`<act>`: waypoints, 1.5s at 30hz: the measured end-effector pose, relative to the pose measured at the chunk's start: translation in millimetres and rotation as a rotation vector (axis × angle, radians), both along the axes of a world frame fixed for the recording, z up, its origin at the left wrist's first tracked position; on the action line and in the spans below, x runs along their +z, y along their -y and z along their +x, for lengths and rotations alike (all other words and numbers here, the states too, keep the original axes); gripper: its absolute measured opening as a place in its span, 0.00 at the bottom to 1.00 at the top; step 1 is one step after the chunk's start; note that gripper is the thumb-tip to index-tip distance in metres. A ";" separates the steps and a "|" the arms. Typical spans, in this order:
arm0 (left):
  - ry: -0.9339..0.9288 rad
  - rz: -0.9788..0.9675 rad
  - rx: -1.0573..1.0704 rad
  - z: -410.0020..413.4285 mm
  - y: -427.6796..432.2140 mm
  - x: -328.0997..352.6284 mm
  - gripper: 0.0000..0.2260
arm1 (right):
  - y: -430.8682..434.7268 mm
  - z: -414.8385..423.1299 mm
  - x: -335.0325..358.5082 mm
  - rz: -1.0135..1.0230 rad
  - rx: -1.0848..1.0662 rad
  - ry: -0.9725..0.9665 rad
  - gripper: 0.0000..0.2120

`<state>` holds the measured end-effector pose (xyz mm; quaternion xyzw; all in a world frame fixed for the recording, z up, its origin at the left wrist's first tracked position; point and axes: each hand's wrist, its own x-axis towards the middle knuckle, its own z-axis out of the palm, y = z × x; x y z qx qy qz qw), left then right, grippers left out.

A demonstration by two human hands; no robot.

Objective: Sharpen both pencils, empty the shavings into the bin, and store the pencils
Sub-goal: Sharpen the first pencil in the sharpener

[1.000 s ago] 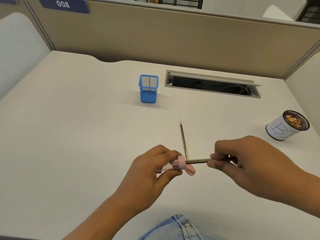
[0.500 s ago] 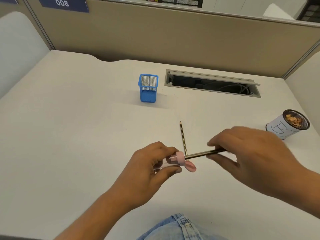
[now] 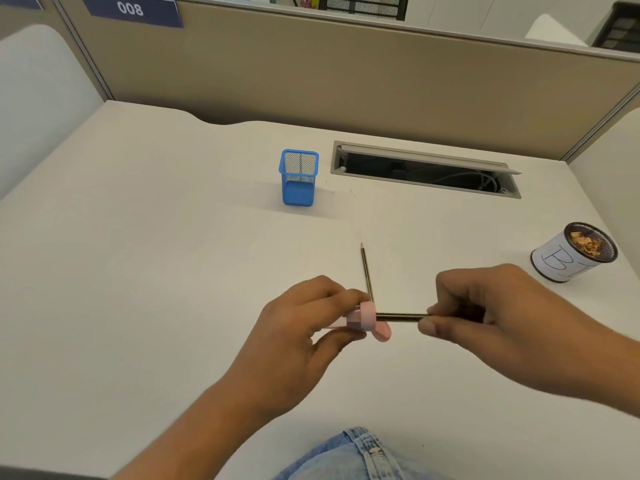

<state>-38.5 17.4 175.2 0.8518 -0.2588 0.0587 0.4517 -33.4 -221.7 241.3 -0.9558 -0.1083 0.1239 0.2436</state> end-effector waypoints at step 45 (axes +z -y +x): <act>-0.772 -0.398 -0.179 0.4 -4.9 9.0 0.09 | 5.6 6.2 14.5 -0.457 0.618 0.831 0.10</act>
